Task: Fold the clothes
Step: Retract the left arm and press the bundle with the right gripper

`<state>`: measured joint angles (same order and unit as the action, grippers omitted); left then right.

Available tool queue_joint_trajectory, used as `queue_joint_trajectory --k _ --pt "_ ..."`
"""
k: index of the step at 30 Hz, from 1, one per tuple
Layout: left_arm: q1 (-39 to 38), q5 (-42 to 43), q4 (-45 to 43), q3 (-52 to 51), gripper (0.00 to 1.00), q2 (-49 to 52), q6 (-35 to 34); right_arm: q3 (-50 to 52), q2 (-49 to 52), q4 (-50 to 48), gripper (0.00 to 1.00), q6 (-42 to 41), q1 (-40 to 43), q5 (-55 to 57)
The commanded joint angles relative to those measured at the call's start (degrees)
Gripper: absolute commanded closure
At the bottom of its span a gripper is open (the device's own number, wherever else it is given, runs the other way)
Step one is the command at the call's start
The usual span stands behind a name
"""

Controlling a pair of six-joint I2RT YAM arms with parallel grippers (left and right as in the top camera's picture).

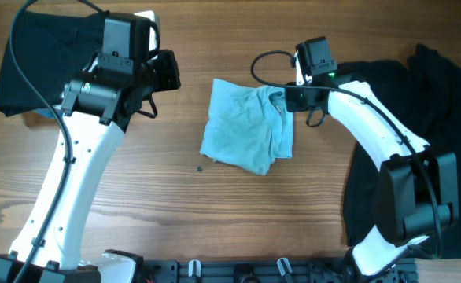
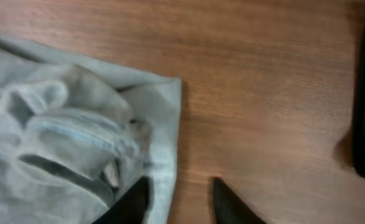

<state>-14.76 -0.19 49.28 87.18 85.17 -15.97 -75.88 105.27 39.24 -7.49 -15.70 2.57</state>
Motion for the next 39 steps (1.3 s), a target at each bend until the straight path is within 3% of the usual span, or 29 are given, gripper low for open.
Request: queue_joint_trajectory --k 1,4,7,10,13,15,19,20,21,23,29,32,36,37,39 --pt "0.3 -0.8 -0.1 0.6 0.79 -0.6 0.8 -0.3 -2.0 3.5 0.65 5.7 0.0 -10.3" --pt "0.3 -1.2 -0.1 0.6 0.78 -0.6 0.7 -0.2 -1.9 9.4 0.58 8.4 -0.2 -24.8" --pt "0.3 -1.3 -0.2 0.6 0.77 -0.6 0.7 1.5 -1.6 14.4 0.48 5.2 -1.4 -27.5" --pt "0.3 -2.1 -0.2 0.6 0.76 -0.6 0.7 5.2 -1.6 15.5 0.43 -5.3 -2.8 -27.6" --pt "0.3 -2.5 -0.2 0.6 0.76 -0.6 0.7 10.0 -1.6 14.3 0.41 -21.7 -4.1 -32.3" --pt "0.3 -2.5 -0.1 0.6 0.76 -0.6 0.7 11.8 -1.6 12.6 0.38 -24.6 -4.5 -32.2" --pt "0.3 -2.5 -0.1 0.6 0.75 -0.6 0.7 14.3 -1.6 6.2 0.4 -33.3 -4.8 -33.9" --pt "0.3 -2.5 -0.1 0.6 0.75 -0.6 0.7 14.4 -1.6 3.5 0.64 -33.6 -5.0 -35.1" --pt "0.3 -2.5 -0.1 0.6 0.75 -0.6 0.8 14.3 -1.6 2.0 0.81 -33.2 -5.0 -35.0" --pt "0.3 -2.5 -0.1 0.6 0.75 -0.6 0.8 13.9 -1.6 -1.7 0.96 -30.8 -4.3 -35.0" --pt "0.3 -4.5 -0.3 0.6 0.72 -0.6 0.8 8.6 -8.4 -8.0 0.96 -4.0 -2.8 -36.5" --pt "0.3 -4.5 -0.8 0.6 0.72 -0.6 0.8 8.6 -10.7 -11.6 0.96 -0.8 -2.8 -30.3" --pt "0.3 -4.4 -0.7 0.6 0.72 -0.6 0.7 8.8 -9.7 -8.9 0.94 0.0 -2.8 -15.9" --pt "0.3 -4.4 -0.8 0.6 0.72 -0.6 0.7 8.9 -9.3 -8.3 0.87 0.2 -2.8 -14.3" --pt "0.3 -4.4 -0.8 0.6 0.71 -0.6 0.7 8.9 -8.0 -7.6 0.85 0.7 -2.8 -13.5"
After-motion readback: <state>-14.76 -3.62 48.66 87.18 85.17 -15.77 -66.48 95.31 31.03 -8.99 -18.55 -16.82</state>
